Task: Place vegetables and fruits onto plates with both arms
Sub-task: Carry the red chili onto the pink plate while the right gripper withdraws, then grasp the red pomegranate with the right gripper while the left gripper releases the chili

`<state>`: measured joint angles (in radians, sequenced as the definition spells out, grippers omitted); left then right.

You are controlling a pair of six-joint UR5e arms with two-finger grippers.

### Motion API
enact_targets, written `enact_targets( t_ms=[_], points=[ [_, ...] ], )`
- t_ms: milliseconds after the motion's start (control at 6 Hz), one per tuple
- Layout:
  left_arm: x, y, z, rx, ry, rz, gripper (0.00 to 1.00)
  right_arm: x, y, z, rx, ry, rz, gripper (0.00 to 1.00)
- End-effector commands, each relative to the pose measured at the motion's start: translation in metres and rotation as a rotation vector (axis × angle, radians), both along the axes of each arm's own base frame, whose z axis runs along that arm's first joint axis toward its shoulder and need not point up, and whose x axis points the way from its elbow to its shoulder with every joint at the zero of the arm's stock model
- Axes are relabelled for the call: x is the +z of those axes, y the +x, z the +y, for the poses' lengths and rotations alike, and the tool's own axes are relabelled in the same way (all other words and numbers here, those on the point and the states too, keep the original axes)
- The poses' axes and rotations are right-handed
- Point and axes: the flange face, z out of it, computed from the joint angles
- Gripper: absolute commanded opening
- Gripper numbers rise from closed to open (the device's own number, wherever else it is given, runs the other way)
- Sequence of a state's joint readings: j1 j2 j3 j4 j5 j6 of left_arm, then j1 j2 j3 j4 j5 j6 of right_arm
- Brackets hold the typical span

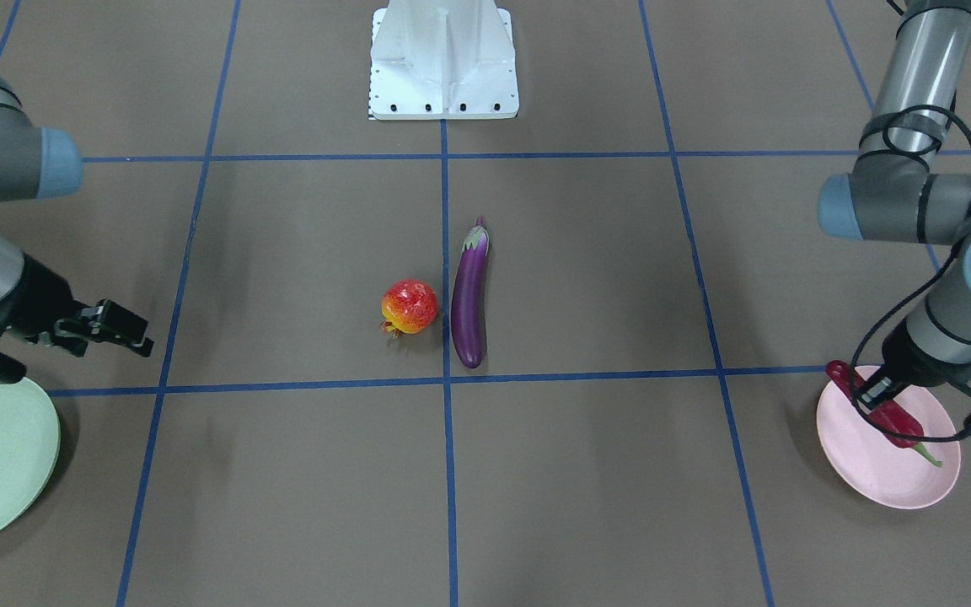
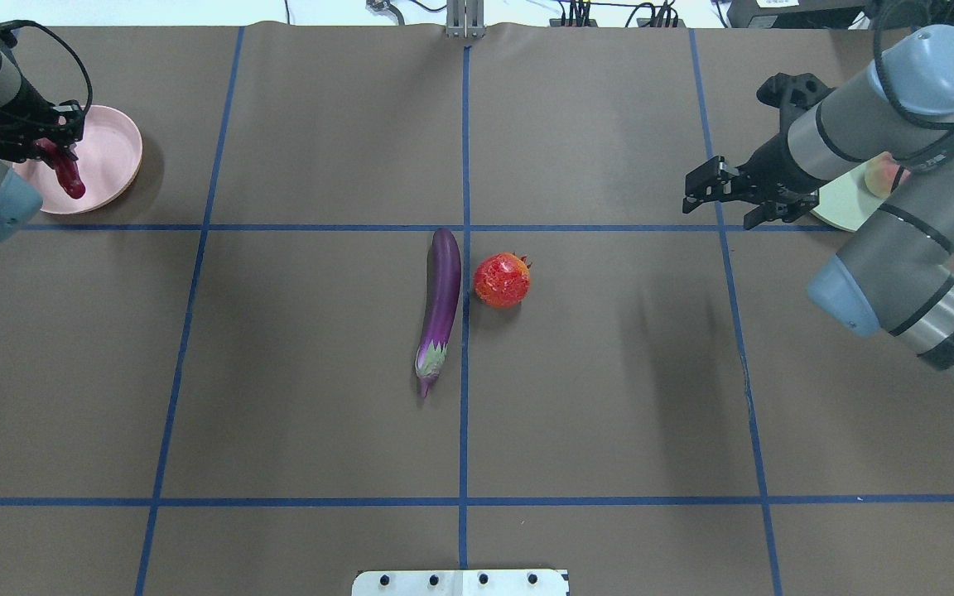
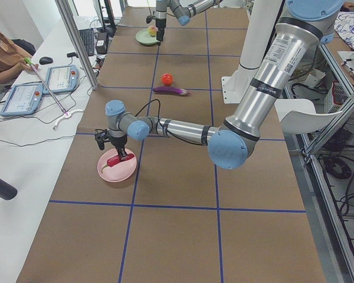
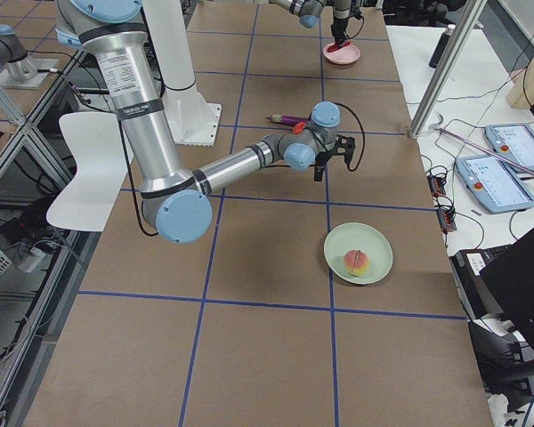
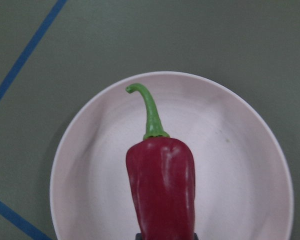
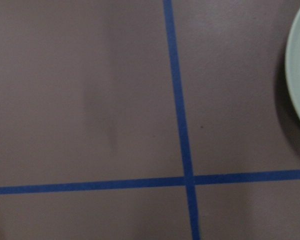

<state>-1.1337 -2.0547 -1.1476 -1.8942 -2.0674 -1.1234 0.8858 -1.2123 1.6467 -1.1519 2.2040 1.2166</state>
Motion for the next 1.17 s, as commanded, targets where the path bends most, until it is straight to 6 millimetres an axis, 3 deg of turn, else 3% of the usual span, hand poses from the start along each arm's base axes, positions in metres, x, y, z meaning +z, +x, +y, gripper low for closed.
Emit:
enact_targets(
  t_ms=[0, 167, 500, 667, 1000],
  points=[
    [0.003, 0.000, -0.010, 0.006, -0.006, -0.006, 0.99, -0.069, -0.089, 0.046, 0.098, -0.049, -0.042, 1.00],
    [-0.025, 0.002, -0.022, -0.002, 0.021, 0.015, 1.00, -0.095, -0.118, 0.067, 0.122, -0.089, -0.075, 1.00],
    [-0.036, 0.004, -0.021, 0.002, 0.034, 0.039, 1.00, -0.115, -0.161, 0.093, 0.307, -0.259, -0.111, 1.00],
    [-0.044, 0.004, -0.021, 0.001, 0.044, 0.045, 1.00, -0.114, -0.176, 0.101, 0.386, -0.304, -0.114, 1.00],
    [-0.060, 0.006, -0.018, 0.009, 0.056, 0.070, 1.00, -0.108, -0.198, 0.099, 0.429, -0.371, -0.100, 1.00]
  ],
)
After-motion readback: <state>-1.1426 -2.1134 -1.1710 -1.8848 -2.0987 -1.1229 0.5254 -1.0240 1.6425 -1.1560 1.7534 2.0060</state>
